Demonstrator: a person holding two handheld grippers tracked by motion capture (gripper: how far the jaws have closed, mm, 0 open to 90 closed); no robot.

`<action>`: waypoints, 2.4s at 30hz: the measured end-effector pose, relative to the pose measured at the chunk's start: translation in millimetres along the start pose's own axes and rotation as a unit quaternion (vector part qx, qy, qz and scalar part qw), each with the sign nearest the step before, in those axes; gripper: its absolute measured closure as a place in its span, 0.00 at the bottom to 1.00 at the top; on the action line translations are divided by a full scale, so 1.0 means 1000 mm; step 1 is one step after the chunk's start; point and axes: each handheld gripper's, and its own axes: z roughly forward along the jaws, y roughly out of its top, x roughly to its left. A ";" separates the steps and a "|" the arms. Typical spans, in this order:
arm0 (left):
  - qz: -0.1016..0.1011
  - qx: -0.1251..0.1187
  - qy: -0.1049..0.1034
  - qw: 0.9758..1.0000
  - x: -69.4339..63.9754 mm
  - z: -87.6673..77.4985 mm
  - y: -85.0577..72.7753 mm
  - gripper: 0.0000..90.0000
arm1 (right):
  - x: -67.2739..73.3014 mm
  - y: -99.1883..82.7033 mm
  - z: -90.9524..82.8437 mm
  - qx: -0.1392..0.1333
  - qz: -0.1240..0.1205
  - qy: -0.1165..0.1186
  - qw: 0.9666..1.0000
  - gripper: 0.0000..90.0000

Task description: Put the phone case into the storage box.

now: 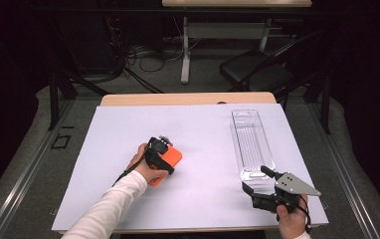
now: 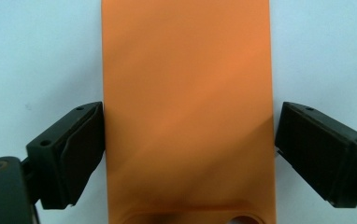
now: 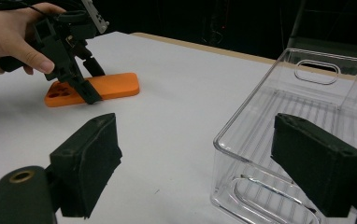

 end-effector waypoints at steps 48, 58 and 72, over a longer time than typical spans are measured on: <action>-0.001 -0.001 -0.004 1.000 0.009 -0.014 -0.004 0.18 | 0.000 0.000 0.000 0.000 0.001 0.000 1.000 0.16; 0.013 -0.005 -0.009 1.000 0.008 -0.029 -0.006 0.18 | 0.001 0.000 0.002 0.005 -0.001 0.003 1.000 0.16; 0.018 -0.014 -0.016 1.000 0.007 -0.056 -0.010 0.18 | 0.003 0.000 0.004 0.006 -0.002 0.013 1.000 0.16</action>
